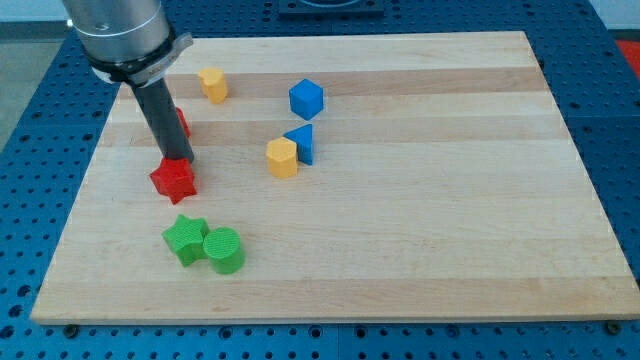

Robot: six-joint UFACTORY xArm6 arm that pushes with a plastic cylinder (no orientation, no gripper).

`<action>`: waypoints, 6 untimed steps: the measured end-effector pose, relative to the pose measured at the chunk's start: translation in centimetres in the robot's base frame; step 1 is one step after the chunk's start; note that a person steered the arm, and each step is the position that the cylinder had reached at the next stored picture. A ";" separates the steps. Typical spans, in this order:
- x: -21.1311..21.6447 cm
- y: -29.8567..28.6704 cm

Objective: Push the red star slightly right

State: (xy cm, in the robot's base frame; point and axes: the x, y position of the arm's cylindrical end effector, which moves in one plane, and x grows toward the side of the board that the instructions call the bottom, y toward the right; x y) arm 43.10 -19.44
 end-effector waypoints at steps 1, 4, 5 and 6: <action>0.0 -3.8; 2.6 -1.7; 2.6 2.8; 2.6 6.6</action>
